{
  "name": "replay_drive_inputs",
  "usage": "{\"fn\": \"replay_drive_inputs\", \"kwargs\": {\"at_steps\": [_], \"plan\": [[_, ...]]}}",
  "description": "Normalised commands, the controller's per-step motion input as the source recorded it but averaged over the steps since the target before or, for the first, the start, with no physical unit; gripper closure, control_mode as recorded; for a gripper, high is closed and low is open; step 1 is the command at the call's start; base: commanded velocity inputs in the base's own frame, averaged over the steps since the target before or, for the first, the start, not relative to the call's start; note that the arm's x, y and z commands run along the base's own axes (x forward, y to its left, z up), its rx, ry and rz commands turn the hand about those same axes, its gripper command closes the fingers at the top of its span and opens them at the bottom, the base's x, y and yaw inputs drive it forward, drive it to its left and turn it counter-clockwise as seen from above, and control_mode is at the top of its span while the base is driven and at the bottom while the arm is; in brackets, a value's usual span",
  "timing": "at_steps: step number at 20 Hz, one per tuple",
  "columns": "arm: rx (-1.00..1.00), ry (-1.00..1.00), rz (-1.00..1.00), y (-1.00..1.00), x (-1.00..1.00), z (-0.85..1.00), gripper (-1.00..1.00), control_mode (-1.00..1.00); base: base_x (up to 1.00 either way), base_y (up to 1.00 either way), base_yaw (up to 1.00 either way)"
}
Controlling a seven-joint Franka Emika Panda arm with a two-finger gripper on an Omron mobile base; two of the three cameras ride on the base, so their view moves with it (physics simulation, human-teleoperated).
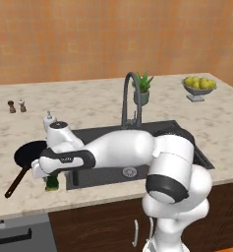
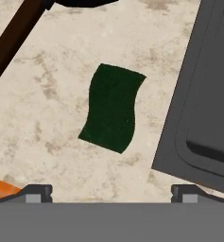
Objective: Pick the pan and sponge and place them into the sink. Then turn on the water.
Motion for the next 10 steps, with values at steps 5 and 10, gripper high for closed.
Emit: {"fn": "replay_drive_inputs", "kwargs": {"at_steps": [5,10], "plan": [[0.00,-0.01,0.00,0.04,0.01,-0.24,-1.00,-1.00,0.00,0.00,0.00],[0.00,-0.02,0.00,0.10,0.09,-0.16,-1.00,-1.00,0.00,0.00,0.00]]}}
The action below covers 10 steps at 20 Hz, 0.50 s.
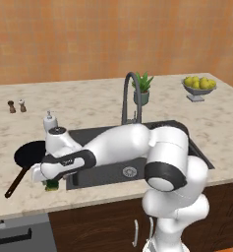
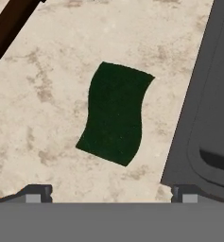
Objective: Pick the pan and sponge and place them into the sink. Then turn on the water.
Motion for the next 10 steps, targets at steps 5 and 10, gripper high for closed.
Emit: {"fn": "replay_drive_inputs", "kwargs": {"at_steps": [5,10], "plan": [[0.00,0.00,0.00,0.08,0.22,-0.09,-1.00,-1.00,0.00,0.00,0.00],[0.00,0.00,0.00,0.12,0.16,-0.06,-1.00,-1.00,0.00,0.00,0.00]]}}
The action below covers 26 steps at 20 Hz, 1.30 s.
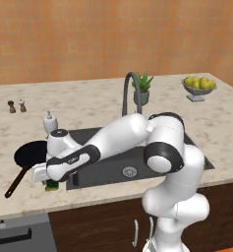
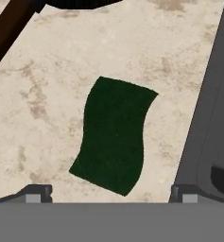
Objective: Pick the pan and sponge and place them into the sink. Then turn on the water.
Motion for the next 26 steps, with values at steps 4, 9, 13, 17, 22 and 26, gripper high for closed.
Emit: {"fn": "replay_drive_inputs", "kwargs": {"at_steps": [4,9,13,17,22,26], "plan": [[0.00,0.00,0.00,0.15,0.14,-0.01,-1.00,-1.00,0.00,0.00,0.00],[0.00,0.00,0.00,0.07,0.00,0.00,-1.00,-1.00,0.00,0.00,0.00],[0.00,0.00,0.00,0.03,0.00,0.00,-1.00,-1.00,0.00,0.00,0.00],[0.00,0.00,0.00,0.00,0.00,-0.07,-1.00,-1.00,0.00,0.00,0.00],[0.00,0.00,-0.05,-0.01,0.00,-0.27,-1.00,-1.00,0.00,0.00,0.00],[0.00,0.00,-0.07,0.00,0.06,-0.18,-1.00,-1.00,0.00,0.00,0.00]]}}
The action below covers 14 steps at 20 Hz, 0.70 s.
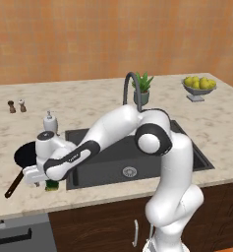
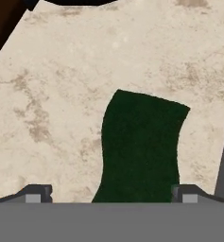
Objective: Pick the pan and sponge and place them into the sink. Then turn on the water.
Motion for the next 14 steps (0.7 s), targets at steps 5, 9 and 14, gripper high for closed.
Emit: {"fn": "replay_drive_inputs", "kwargs": {"at_steps": [5,9,14], "plan": [[0.00,0.00,-0.07,0.00,0.05,-0.22,-1.00,-1.00,0.00,0.00,0.00],[0.00,0.00,-0.05,-0.17,0.00,-0.03,-1.00,-1.00,0.00,0.00,0.00],[0.00,0.00,-0.04,-0.21,0.00,0.00,-1.00,-1.00,0.00,0.00,0.00]]}}
